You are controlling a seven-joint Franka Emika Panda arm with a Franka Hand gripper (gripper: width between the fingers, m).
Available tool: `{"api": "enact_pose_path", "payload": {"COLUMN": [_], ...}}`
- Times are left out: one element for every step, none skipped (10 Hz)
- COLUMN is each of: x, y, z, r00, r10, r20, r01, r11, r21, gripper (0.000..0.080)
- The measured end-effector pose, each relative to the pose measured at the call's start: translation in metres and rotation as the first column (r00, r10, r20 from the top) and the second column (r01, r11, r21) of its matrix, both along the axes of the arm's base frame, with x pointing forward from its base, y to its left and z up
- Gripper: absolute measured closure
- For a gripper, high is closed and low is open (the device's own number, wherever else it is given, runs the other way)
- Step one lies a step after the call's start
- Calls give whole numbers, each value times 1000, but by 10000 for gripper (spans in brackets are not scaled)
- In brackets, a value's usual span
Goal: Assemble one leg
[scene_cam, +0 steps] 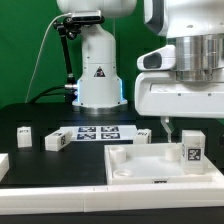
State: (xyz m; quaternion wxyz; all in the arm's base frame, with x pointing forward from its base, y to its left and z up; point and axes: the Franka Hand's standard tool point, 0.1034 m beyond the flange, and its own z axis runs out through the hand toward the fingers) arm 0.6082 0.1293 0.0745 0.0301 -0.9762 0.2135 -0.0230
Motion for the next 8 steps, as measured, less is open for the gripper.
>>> {"api": "enact_pose_path", "payload": {"x": [1, 3, 4, 5, 5, 5, 5, 5], "y": [-3, -5, -10, -12, -11, -12, -12, -11], "z": [-1, -1, -2, -2, -2, -2, -2, -2], "r00": [994, 978, 944, 928, 928, 928, 928, 932], "r10": [111, 210, 330, 372, 373, 372, 372, 363], "r20": [-6, -4, 3, 9, 9, 9, 9, 9], "r01": [-111, -210, -330, -372, -372, -371, -371, -362], "r11": [994, 978, 944, 928, 928, 928, 928, 932], "r21": [-8, -14, -22, -27, -27, -27, -27, -26], "gripper": [151, 151, 151, 151, 151, 244, 428, 428]}}
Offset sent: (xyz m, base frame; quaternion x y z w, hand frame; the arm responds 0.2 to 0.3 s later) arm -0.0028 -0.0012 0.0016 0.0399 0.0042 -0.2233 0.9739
